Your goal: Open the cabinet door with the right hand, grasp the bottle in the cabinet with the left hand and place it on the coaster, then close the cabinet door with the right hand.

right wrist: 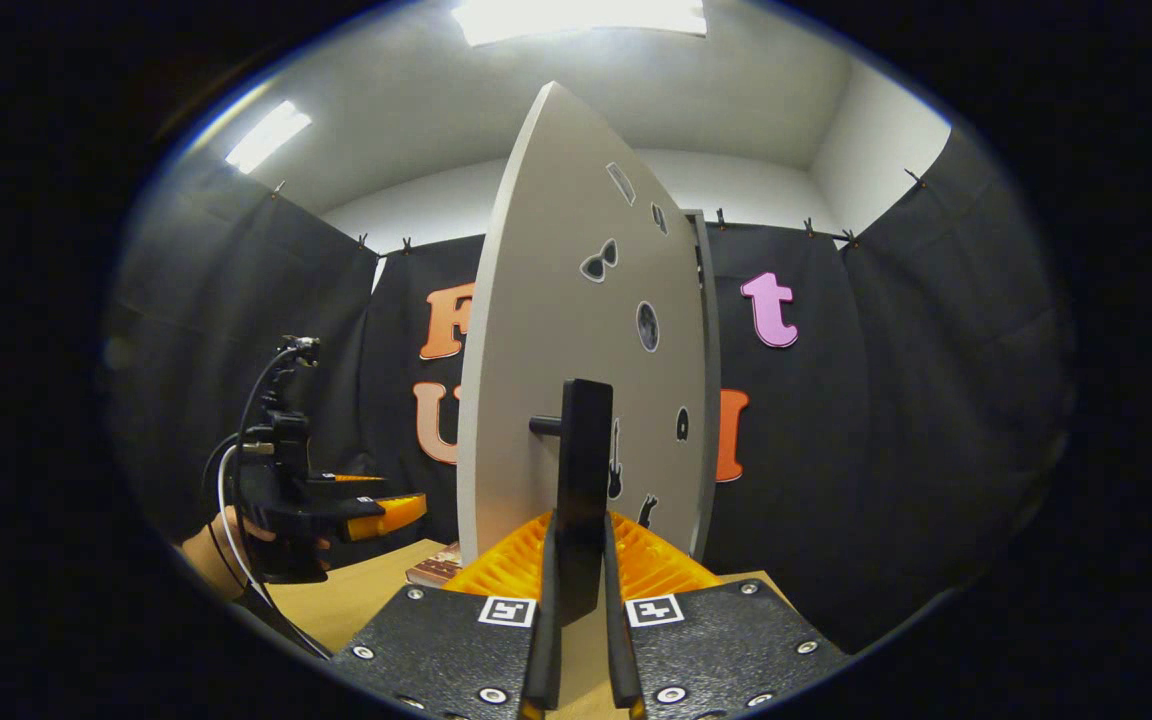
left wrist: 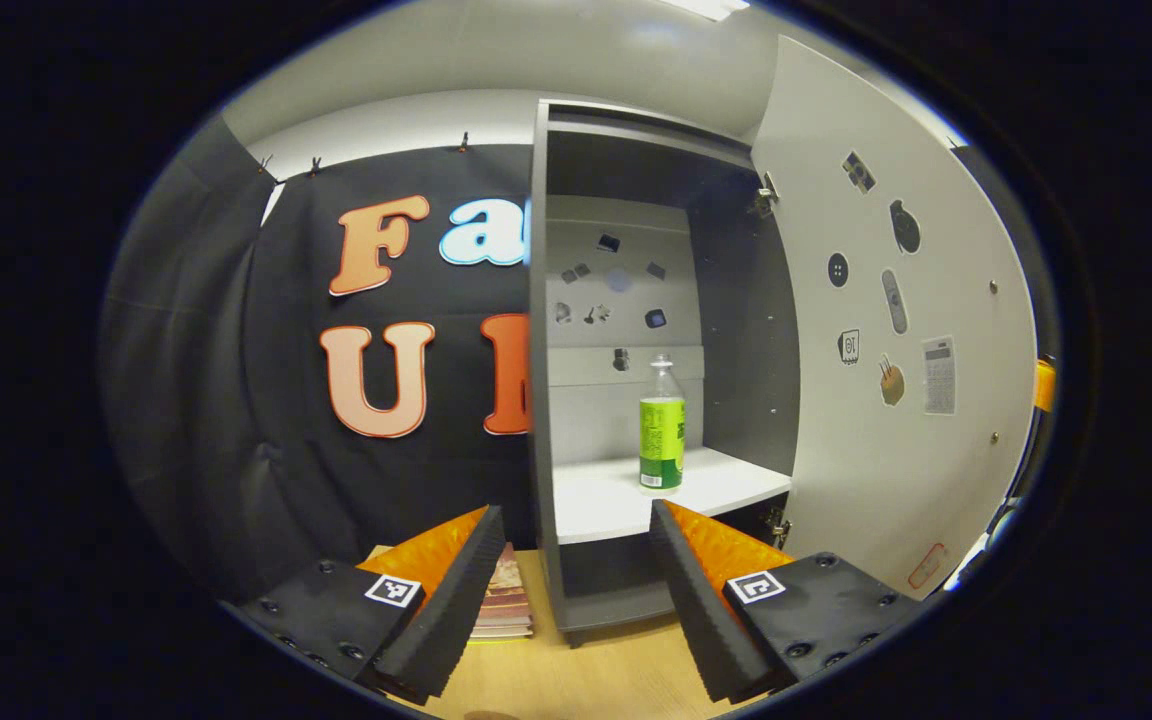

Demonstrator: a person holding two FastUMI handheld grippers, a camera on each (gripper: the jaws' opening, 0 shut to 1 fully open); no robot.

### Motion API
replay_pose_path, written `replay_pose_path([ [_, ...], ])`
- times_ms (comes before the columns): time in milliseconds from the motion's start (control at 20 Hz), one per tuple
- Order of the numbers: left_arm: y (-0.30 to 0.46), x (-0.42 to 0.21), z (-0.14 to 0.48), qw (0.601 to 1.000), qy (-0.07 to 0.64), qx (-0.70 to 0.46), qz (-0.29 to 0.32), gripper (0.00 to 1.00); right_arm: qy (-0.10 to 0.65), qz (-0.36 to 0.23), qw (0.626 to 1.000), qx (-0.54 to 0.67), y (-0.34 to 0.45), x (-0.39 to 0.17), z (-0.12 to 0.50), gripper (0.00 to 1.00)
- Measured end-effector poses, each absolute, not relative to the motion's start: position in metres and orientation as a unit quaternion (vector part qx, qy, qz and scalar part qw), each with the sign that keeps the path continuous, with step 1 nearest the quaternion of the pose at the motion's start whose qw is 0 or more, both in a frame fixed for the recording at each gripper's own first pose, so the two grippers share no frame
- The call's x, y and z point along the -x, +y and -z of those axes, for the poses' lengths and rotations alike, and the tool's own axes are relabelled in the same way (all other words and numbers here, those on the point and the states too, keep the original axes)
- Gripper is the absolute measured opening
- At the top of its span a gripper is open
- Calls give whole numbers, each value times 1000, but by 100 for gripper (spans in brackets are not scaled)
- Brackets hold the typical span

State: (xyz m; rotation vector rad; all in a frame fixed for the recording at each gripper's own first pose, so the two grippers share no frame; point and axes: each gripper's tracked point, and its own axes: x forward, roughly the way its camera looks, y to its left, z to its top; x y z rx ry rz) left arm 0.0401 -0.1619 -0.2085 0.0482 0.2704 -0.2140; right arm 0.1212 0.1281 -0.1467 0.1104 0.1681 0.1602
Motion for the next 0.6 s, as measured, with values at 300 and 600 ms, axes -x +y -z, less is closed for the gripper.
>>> replay_pose_path([
  [300,-219,-89,245,984,142,-24,107,93,61,-34,997,-33,101,-129,147,18],
  [600,-255,-137,262,984,144,-21,101,97,65,-25,997,-43,94,-126,151,18],
])
